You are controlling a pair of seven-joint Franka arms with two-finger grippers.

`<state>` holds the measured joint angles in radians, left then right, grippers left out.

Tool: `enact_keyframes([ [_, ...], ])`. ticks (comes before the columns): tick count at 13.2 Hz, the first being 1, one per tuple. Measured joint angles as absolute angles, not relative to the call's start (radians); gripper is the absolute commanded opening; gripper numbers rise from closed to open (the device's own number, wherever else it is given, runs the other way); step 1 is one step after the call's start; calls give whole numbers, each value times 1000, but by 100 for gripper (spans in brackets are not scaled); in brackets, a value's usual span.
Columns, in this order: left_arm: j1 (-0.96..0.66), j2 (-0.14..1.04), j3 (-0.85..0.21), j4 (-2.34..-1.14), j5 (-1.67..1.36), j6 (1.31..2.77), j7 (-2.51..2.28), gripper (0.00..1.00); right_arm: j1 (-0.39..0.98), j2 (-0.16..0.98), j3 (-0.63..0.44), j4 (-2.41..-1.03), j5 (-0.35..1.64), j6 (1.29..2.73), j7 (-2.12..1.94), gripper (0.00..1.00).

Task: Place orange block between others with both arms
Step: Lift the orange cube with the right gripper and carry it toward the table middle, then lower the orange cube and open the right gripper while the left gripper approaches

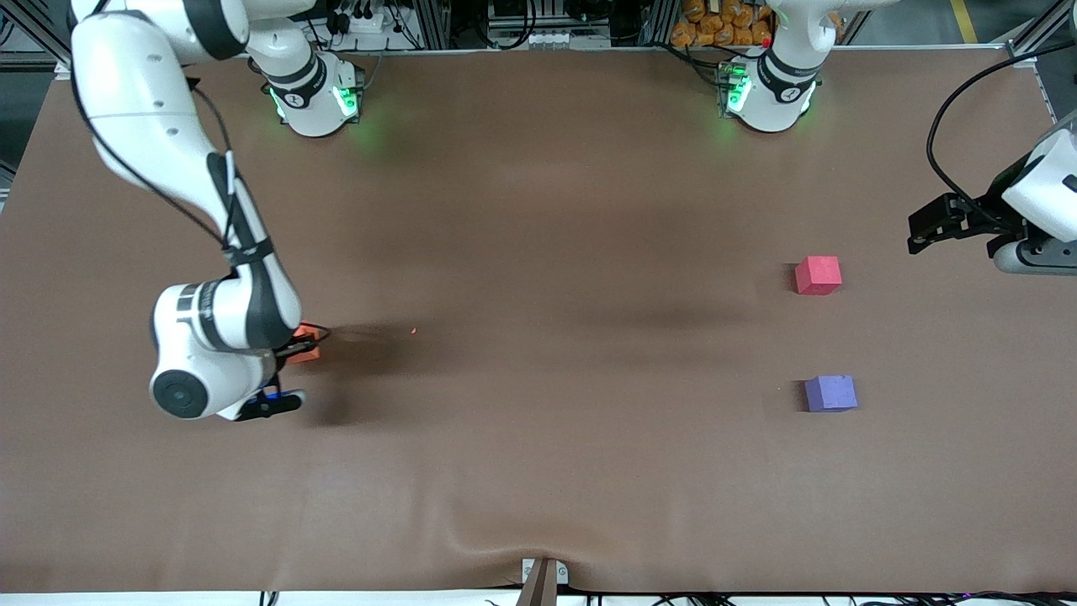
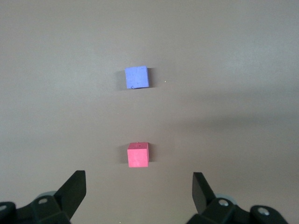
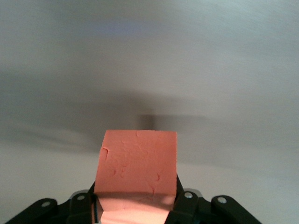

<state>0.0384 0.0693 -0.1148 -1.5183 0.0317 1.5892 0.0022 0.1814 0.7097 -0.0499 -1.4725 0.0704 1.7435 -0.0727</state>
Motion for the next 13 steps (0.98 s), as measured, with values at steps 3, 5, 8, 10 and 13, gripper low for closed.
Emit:
enact_keyframes([
  [3, 39, 69, -115, -1518, 32, 1589, 2, 100, 275, 685, -47, -1473, 238, 1737, 21, 53],
  [5, 40, 69, -115, -1518, 32, 1589, 2, 100, 344, 687, -45, -1477, 323, 1738, 78, 54],
  [8, 41, 69, -114, -1518, 32, 1589, 2, 100, 442, 697, -45, -1485, 409, 1788, 112, 57],
  [10, 44, 69, -114, -1518, 32, 1589, 2, 100, 482, 705, -45, -1487, 417, 1816, 113, 57],
  [13, 47, 69, -114, -1519, 32, 1589, 2, 100, 539, 725, -45, -1488, 418, 1848, 129, 57],
])
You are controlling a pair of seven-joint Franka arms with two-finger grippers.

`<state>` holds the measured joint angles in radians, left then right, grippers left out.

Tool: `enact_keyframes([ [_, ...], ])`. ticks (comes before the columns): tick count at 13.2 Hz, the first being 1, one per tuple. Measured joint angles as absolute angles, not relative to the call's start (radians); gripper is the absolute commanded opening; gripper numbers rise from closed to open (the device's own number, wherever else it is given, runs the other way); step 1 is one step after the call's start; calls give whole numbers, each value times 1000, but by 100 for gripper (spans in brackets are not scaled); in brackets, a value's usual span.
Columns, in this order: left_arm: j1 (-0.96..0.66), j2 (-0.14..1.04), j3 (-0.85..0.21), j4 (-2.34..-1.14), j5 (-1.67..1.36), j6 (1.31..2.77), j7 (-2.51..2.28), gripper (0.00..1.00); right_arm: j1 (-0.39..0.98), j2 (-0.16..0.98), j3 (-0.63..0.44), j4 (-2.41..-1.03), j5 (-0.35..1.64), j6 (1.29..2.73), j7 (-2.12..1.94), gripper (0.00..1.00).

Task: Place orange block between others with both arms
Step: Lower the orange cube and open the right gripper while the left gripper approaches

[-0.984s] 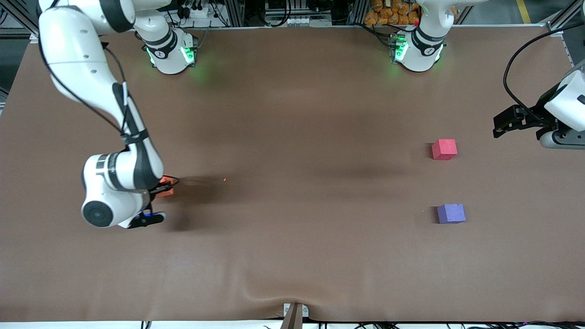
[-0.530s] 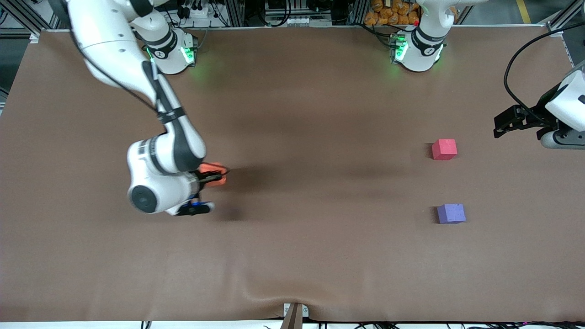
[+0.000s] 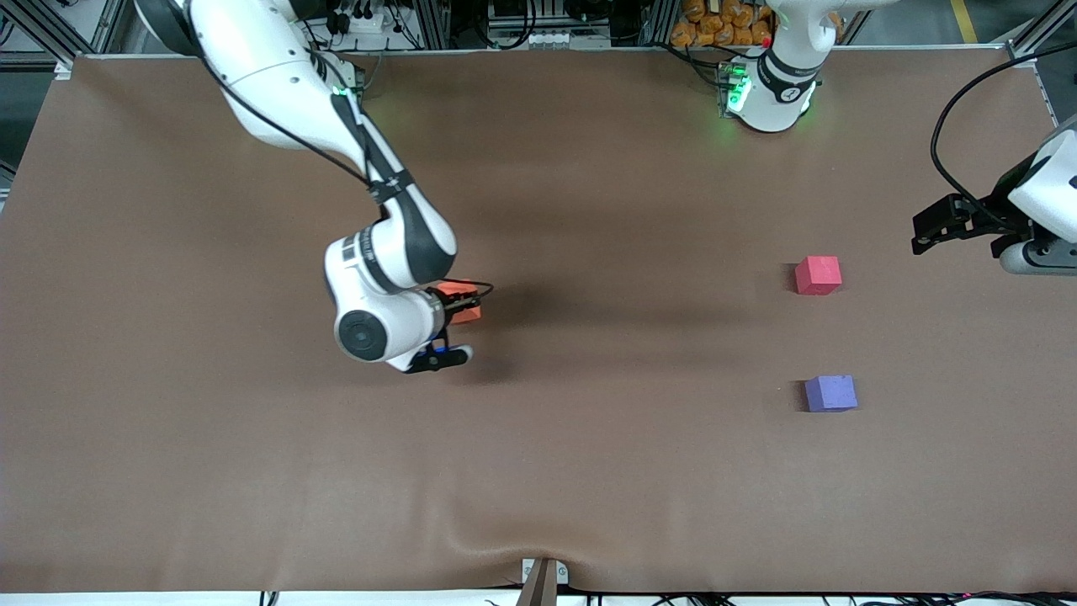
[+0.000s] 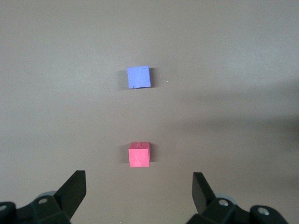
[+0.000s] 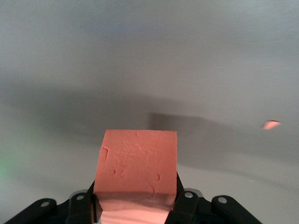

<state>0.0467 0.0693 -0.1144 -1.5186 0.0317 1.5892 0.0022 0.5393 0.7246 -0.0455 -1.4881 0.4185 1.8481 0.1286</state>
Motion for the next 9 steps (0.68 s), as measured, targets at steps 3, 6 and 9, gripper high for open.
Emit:
enact_keyframes([
  [3, 47, 69, -115, -1519, 32, 1589, 2, 100, 591, 741, -46, -1488, 419, 1870, 235, 60],
  [6, 46, 69, -118, -1519, 32, 1589, 2, 100, 618, 749, -46, -1488, 419, 1896, 265, 63],
  [9, 46, 74, -119, -1521, 32, 1589, 2, 100, 626, 749, -46, -1488, 420, 1903, 267, 67],
])
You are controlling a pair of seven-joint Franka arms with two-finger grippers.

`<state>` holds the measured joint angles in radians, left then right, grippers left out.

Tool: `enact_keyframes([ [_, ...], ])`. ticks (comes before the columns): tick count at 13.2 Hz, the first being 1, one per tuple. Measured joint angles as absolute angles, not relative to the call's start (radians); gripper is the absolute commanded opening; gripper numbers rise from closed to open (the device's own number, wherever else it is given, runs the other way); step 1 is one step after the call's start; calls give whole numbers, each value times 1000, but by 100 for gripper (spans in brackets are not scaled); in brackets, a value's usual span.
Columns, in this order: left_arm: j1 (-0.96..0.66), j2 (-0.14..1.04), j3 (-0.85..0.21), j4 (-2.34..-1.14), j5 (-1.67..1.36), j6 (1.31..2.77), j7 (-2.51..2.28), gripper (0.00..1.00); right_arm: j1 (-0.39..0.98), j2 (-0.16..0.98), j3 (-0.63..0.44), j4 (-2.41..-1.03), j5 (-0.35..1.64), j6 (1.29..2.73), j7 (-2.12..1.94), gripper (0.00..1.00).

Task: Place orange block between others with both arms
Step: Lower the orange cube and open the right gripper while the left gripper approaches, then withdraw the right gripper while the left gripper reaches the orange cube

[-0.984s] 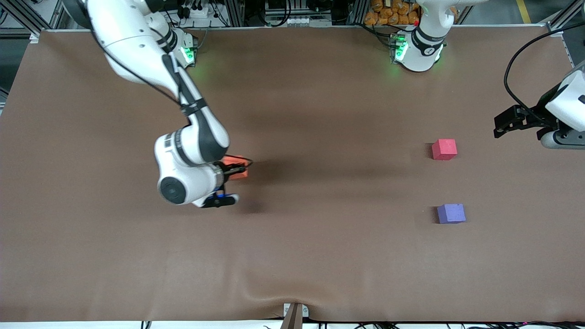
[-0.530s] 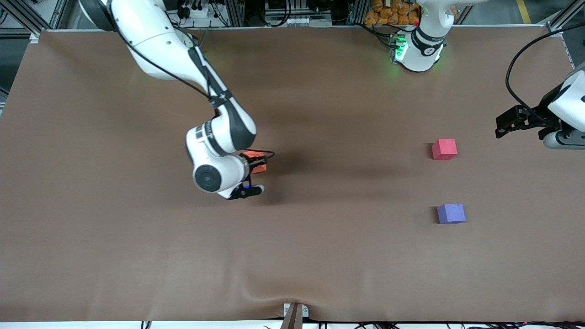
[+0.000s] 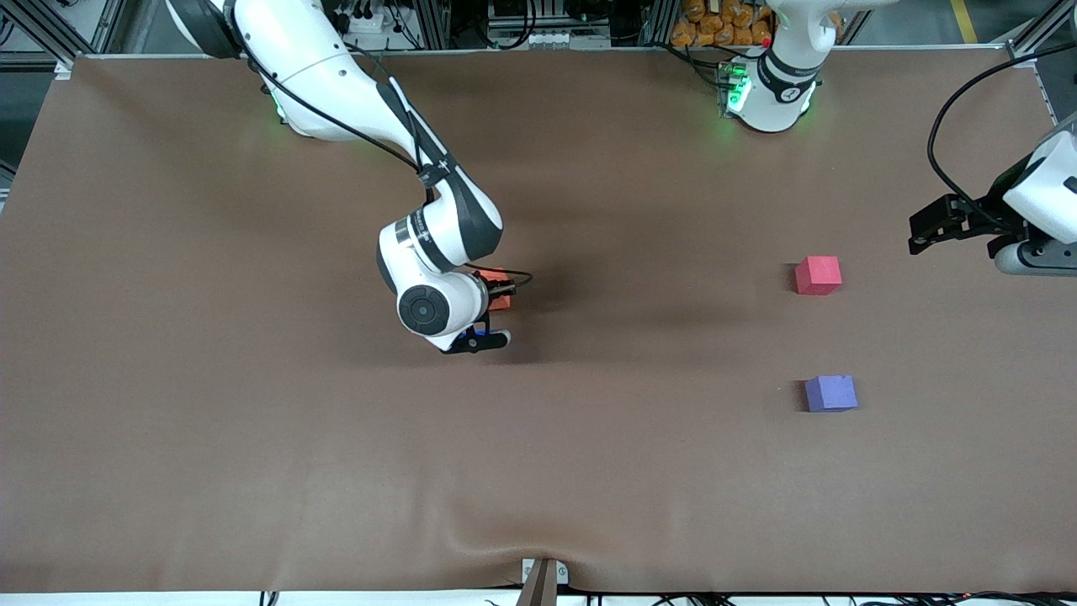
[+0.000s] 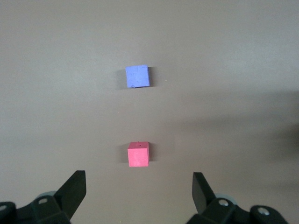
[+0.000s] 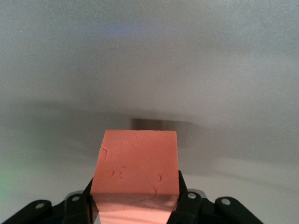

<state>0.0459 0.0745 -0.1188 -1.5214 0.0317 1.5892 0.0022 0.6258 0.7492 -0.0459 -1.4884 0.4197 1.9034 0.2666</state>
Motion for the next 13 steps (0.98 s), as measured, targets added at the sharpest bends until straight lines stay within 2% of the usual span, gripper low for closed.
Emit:
enact_keyframes([
  [1, 46, 80, -119, -1522, 32, 1589, 2, 100, 628, 750, -46, -1488, 420, 1904, 267, 77],
  [2, 46, 86, -119, -1522, 32, 1589, 2, 100, 631, 752, -46, -1489, 420, 1905, 267, 91],
  [3, 46, 91, -119, -1522, 32, 1589, 2, 100, 632, 754, -46, -1489, 420, 1906, 267, 100],
  [9, 37, 156, -123, -1520, 31, 1591, -7, 100, 589, 736, -74, -1440, 420, 1889, 267, 100],
  [13, -110, 264, -135, -1494, 25, 1615, -176, 100, 446, 586, -92, -1398, 393, 1740, 265, 100],
])
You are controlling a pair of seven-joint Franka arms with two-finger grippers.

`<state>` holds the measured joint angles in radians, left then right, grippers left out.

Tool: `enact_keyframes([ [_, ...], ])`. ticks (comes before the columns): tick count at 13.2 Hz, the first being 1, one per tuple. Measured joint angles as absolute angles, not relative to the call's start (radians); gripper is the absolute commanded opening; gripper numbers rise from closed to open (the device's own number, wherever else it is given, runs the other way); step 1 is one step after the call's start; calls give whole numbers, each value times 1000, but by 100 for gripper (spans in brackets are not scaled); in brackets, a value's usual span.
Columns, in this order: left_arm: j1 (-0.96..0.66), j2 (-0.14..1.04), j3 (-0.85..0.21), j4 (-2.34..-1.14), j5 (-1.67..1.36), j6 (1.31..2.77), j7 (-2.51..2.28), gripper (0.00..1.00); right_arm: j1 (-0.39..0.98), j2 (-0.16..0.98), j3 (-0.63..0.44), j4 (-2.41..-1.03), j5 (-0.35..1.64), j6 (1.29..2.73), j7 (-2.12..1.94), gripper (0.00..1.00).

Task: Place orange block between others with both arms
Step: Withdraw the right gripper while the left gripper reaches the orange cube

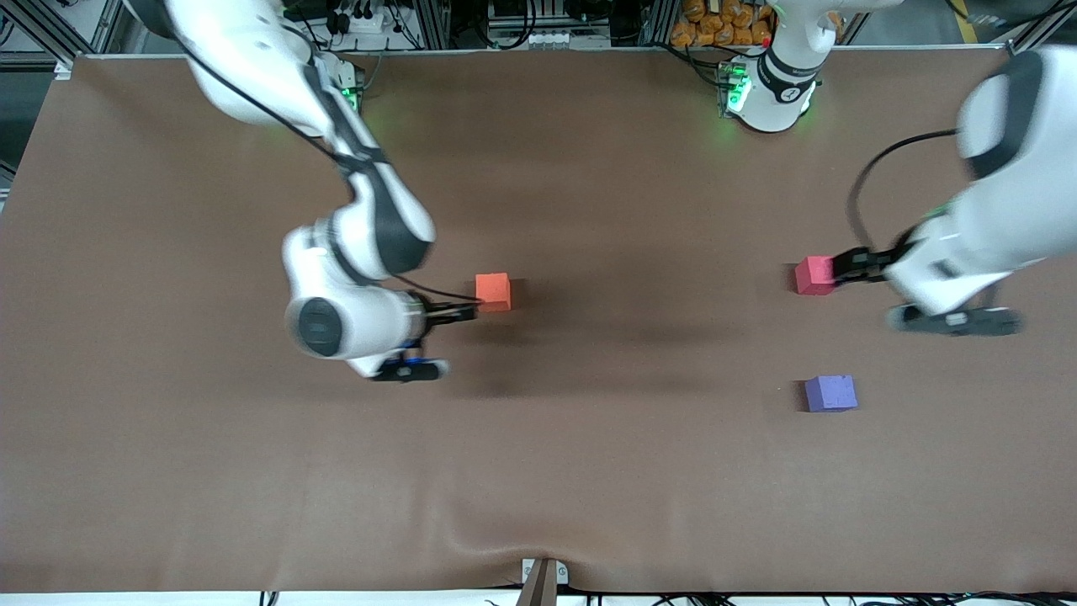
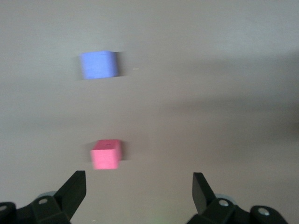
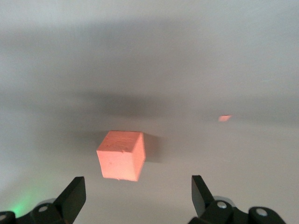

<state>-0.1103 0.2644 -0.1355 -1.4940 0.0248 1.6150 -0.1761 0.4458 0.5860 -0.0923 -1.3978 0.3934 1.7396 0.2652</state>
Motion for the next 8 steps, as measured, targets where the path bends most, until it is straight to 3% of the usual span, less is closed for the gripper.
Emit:
enact_keyframes([
  [3, -286, 393, -139, -1437, 24, 1684, -444, 100, 307, 430, -94, -1397, 264, 1621, 262, 100],
  [8, -504, 643, -143, -1393, 24, 2056, -835, 100, 54, 215, -76, -1403, 180, 1471, 145, 100],
])
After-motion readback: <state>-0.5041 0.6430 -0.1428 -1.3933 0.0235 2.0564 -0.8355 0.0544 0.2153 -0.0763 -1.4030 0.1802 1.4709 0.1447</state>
